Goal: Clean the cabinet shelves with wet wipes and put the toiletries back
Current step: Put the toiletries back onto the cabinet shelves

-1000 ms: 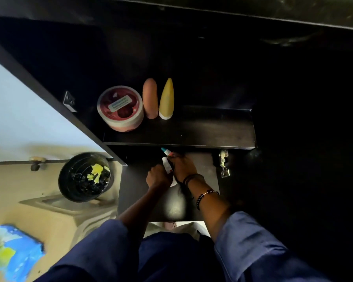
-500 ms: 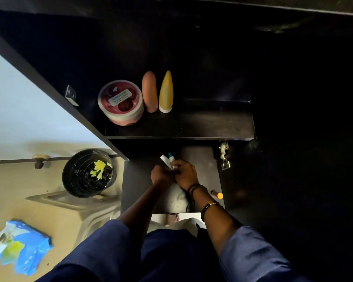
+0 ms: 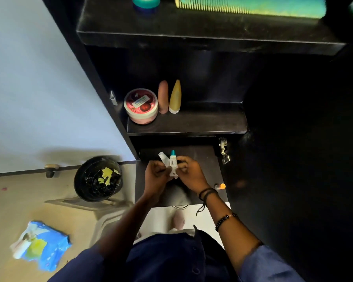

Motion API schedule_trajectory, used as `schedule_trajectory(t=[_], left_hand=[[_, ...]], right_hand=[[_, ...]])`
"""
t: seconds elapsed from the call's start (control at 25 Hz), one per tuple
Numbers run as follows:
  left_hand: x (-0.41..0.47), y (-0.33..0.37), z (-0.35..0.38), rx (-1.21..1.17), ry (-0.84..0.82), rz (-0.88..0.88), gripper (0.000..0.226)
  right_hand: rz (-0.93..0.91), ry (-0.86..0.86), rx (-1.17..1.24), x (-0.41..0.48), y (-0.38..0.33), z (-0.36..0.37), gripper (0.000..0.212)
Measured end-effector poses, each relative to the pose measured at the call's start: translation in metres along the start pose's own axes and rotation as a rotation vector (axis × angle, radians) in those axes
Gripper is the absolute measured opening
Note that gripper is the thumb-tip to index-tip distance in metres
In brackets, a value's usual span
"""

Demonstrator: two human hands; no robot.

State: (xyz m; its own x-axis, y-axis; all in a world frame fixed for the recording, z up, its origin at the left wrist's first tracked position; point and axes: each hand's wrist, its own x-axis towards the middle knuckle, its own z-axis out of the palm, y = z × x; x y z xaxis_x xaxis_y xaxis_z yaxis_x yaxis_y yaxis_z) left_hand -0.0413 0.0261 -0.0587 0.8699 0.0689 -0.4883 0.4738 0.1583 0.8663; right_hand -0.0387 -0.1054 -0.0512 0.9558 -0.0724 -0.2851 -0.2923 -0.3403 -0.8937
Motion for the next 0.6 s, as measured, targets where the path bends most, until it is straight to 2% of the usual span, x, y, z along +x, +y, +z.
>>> schedule_trajectory(t=[0.16,0.32,0.52,0.6], left_hand=[[-0.034,0.046,-0.011,0.059,-0.069,0.183,0.025],[-0.053,0.091,-0.019,0.12,-0.094,0.285,0.016],[-0.086,0.151,-0.021,0.069,-0.201,0.432,0.03],[-0.098,0.178,-0.016,0.098,-0.212,0.518,0.035]], right_hand=[[-0.094,0.018,0.038,-0.025,-0.039,-0.001,0.027],[-0.244,0.153,-0.101,-0.043,-0.087,-0.009,0.029],[-0.38,0.07,-0.028,-0.063,-0.154,-0.035,0.035],[-0.453,0.092,-0.029,-0.07,-0.18,-0.047,0.035]])
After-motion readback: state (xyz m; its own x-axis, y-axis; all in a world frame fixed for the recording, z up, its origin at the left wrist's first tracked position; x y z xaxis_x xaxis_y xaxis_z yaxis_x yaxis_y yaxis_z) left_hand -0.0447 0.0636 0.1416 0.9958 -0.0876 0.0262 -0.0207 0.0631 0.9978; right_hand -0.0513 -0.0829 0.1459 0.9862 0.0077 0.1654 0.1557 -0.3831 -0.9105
